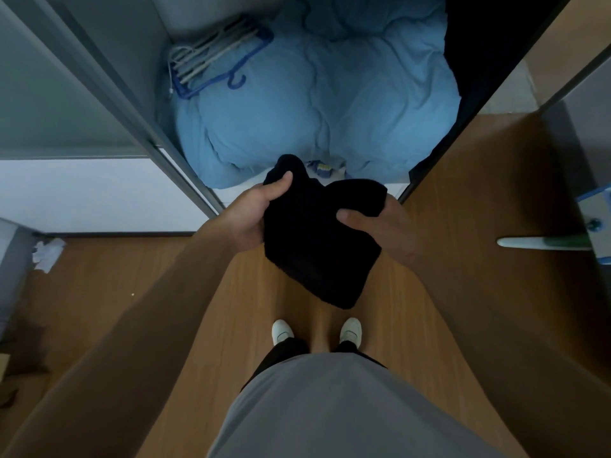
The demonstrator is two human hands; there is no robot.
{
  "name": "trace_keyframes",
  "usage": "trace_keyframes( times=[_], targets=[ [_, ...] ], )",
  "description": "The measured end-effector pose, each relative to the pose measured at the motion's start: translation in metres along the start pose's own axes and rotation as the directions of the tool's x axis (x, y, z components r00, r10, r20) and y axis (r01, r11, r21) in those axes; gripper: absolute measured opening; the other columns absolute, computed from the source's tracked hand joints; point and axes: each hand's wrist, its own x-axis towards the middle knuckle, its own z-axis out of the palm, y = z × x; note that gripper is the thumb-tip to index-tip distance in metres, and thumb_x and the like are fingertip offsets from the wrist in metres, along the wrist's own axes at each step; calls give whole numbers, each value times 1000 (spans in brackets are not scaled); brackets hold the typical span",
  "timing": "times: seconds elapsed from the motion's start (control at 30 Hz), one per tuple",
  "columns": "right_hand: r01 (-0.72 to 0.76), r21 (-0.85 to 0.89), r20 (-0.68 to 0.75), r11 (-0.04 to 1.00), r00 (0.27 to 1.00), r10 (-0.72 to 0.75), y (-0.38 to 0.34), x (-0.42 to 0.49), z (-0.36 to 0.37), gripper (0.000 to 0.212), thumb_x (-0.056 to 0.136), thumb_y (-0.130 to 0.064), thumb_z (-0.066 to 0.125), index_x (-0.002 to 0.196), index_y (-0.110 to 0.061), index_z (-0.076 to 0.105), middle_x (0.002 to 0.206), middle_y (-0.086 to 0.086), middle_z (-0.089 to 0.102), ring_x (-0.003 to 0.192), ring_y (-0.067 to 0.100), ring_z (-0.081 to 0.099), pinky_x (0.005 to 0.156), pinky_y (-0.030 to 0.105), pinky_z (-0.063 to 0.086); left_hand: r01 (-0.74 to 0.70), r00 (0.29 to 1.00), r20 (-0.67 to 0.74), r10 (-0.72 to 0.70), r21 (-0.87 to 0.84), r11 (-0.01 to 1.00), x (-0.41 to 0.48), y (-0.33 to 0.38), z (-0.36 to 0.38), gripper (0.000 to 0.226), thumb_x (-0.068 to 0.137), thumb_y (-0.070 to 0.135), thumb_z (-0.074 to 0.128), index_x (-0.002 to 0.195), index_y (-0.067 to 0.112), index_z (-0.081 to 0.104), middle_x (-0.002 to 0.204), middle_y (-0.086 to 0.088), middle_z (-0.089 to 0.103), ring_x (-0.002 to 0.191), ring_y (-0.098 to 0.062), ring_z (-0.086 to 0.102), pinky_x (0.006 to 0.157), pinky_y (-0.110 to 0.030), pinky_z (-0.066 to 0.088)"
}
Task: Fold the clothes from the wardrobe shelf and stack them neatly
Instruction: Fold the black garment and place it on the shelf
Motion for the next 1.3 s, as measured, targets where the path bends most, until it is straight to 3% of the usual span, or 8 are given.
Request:
trace_keyframes(
  times=[0.2, 0.33, 0.43, 0.53, 0.73, 0.9, 1.1, 1.3],
  targets=[
    [-50, 176, 52, 983, 998, 41, 0, -1, 4, 42, 85, -24, 73, 126, -24, 61, 121, -3, 71, 117, 15, 65, 99, 28, 52, 45, 999, 14, -45, -19, 999, -7, 12, 7, 61, 86, 54, 67, 134, 16, 59, 128, -6, 68, 118, -23, 65, 92, -33, 54],
    [-140, 62, 109, 988, 985, 133, 8, -2, 16, 75, 80, -26, 82, 145, -23, 45, 135, -4, 61, 125, 12, 58, 108, 33, 46, 42, 995, -85, -50, -98, 994, -5, 16, 8, 51, 88, 52, 66, 120, 13, 67, 115, -10, 73, 104, -25, 71, 73, -32, 61],
    [-135, 153, -3, 979, 991, 137, 9, -4, 30, 55, 84, -20, 79, 133, -25, 56, 124, -4, 68, 116, 14, 64, 101, 32, 51, 26, 991, -124, -49, -178, 984, -1, 14, -2, 55, 88, 62, 60, 114, 15, 73, 116, -10, 73, 104, -24, 71, 72, -31, 61],
    [-163, 299, -52, 940, 981, 186, 2, -2, 34, 29, 87, -11, 75, 113, -18, 67, 108, 2, 76, 105, 21, 71, 93, 36, 57, 60, 998, 22, -57, -183, 981, -6, 0, -17, 64, 82, 70, 61, 114, 17, 76, 122, -9, 71, 114, -24, 67, 82, -32, 59],
    [-468, 342, 45, 815, 874, 483, -24, 7, 4, 16, 90, -9, 68, 104, -4, 74, 101, 13, 75, 85, 24, 75, 73, 34, 62, 27, 999, 24, -31, 166, 986, -6, -34, -22, 33, 72, 40, 84, 97, 18, 80, 109, -10, 75, 102, -24, 71, 80, -26, 57],
    [-322, 530, 146, 785, 946, 289, -8, -1, -12, 37, 95, -36, 63, 122, -13, 71, 140, 14, 58, 129, 29, 56, 110, 38, 44, -33, 992, -127, 22, -88, 996, 1, -24, 1, 31, 87, 32, 71, 109, 11, 76, 107, -11, 75, 96, -25, 73, 72, -28, 57],
    [-147, 311, -30, 939, 986, 165, 25, -13, 12, 21, 94, -15, 66, 114, -10, 70, 110, 10, 75, 104, 25, 70, 86, 28, 56, 28, 981, -183, -65, -200, 979, -1, -16, 2, 37, 89, 39, 68, 111, 9, 71, 101, -8, 74, 91, -22, 73, 71, -28, 57],
    [-176, 486, -92, 856, 964, 250, 9, -3, 10, 14, 94, -8, 65, 106, -9, 72, 104, 9, 77, 96, 22, 74, 77, 30, 59, 48, 997, 59, -40, -137, 989, -10, -29, -26, 55, 78, 54, 74, 121, 20, 71, 123, -5, 71, 116, -20, 66, 83, -27, 57]
  ],
)
